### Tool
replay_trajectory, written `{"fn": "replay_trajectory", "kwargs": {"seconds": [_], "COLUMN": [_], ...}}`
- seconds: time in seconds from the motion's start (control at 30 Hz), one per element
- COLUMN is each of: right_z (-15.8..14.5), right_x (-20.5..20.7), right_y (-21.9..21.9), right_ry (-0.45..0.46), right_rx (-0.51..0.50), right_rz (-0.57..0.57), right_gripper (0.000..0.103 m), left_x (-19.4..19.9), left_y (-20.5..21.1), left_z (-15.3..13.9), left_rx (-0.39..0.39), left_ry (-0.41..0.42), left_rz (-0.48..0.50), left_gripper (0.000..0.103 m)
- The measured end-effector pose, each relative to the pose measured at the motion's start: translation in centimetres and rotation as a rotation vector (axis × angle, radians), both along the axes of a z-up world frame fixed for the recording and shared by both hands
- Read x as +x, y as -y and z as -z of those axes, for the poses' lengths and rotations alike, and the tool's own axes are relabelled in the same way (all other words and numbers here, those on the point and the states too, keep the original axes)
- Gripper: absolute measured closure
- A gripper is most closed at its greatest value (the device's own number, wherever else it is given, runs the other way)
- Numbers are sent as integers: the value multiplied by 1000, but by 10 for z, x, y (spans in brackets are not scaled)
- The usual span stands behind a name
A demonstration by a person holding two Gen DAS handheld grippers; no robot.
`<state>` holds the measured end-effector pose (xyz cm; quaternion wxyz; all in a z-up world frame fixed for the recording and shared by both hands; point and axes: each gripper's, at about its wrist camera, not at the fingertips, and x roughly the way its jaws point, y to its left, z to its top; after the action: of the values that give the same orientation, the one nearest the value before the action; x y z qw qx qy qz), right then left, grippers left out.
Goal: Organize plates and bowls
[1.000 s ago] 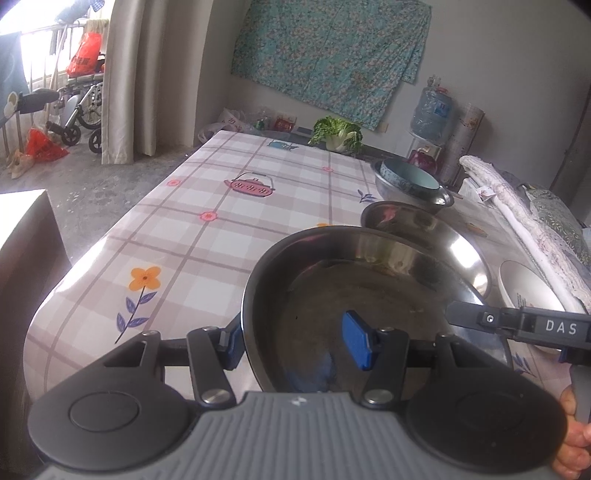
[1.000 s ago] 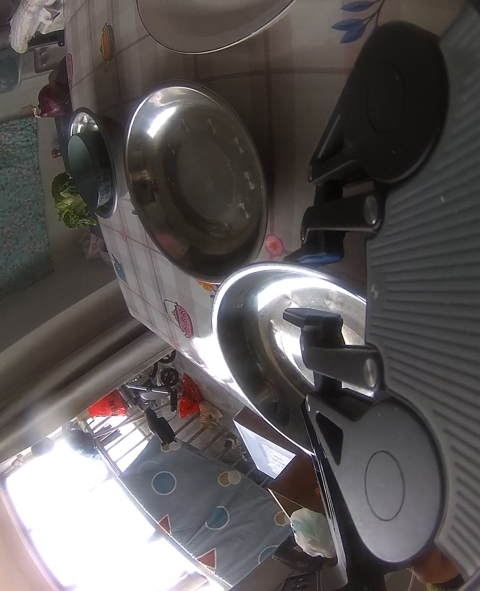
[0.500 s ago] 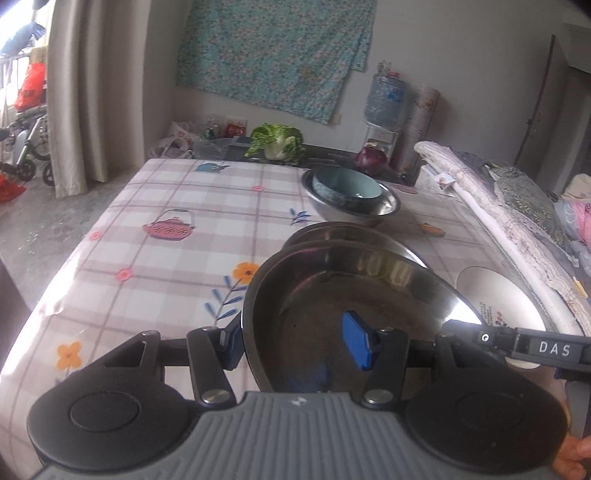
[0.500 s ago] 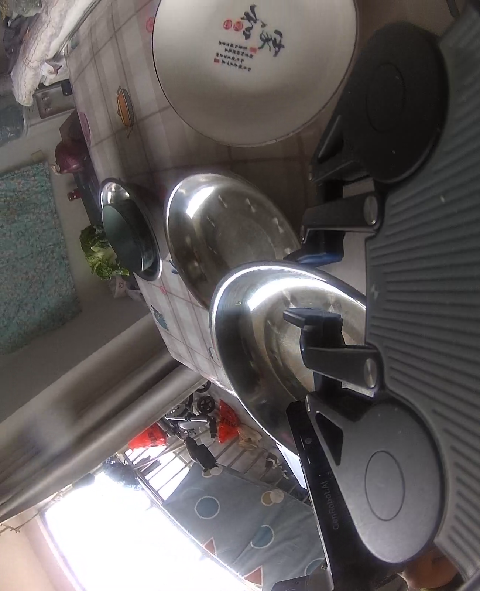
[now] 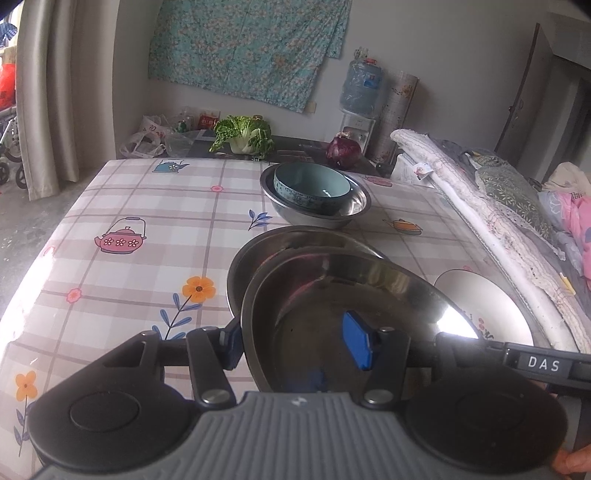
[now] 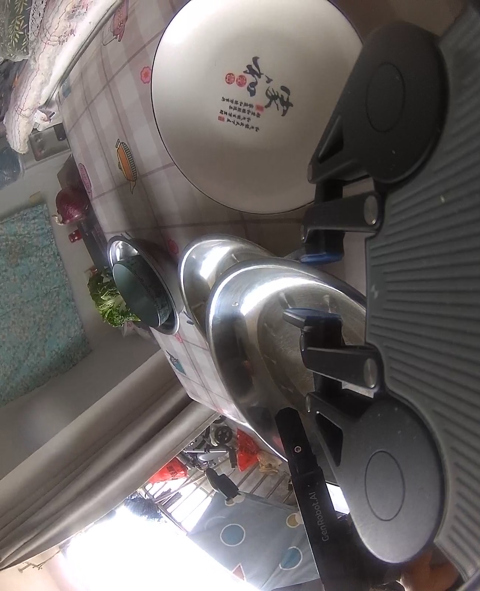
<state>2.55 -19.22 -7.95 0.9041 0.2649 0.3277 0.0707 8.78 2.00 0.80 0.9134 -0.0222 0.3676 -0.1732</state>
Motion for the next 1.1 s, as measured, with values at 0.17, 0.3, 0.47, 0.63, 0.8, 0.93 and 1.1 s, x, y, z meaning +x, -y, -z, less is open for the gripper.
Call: {"fn": "replay_trajectory", "kwargs": {"seconds": [0.17, 0.3, 0.47, 0.63, 0.8, 0.93, 1.1], "right_z": [2, 4, 8, 9, 10, 10, 9], "right_x": [7, 10, 15, 19, 25, 29, 33], "right_y": [-4, -7, -6, -6, -5, -5, -6], "right_ry": [-15, -26, -38, -46, -46, -46, -43], "right_rx": [-1, -5, -7, -11, -19, -23, -29], "right_rz": [-1, -4, 0, 2, 2, 7, 19], "right_gripper": [78, 77, 77, 75, 74, 74, 74], "left_x": [6, 12, 16, 22, 28, 30, 35], "left_y": [0, -1, -1, 0, 0, 0, -1], "left_z": [2, 8, 14, 19, 23, 27, 30], "left_rx": [6, 6, 3, 3, -2, -8, -14], "left_ry": [-9, -24, -43, -58, -74, -86, -102], "left_rz": [-4, -8, -12, -16, -20, -18, -9], "left_gripper": [47, 47, 47, 46, 46, 46, 46]}}
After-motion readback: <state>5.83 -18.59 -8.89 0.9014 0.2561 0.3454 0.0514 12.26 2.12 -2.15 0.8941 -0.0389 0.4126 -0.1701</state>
